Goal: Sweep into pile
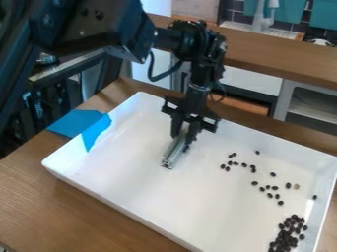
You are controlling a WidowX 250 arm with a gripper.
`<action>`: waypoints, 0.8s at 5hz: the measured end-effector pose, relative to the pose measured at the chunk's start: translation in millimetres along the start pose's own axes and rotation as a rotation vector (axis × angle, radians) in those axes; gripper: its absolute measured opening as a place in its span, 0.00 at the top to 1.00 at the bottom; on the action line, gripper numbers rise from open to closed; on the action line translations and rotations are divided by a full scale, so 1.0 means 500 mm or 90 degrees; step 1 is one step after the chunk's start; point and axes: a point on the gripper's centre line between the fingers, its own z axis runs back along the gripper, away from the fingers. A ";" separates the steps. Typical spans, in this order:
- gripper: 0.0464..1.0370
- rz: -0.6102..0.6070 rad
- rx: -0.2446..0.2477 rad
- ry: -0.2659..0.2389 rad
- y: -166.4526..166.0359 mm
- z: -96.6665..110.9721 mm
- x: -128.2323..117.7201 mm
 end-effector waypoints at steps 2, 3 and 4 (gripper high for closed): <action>0.69 -0.016 -0.014 -0.011 -0.037 0.004 -0.008; 0.69 -0.053 -0.026 -0.020 -0.092 0.009 -0.037; 0.69 -0.091 -0.029 -0.031 -0.147 0.012 -0.064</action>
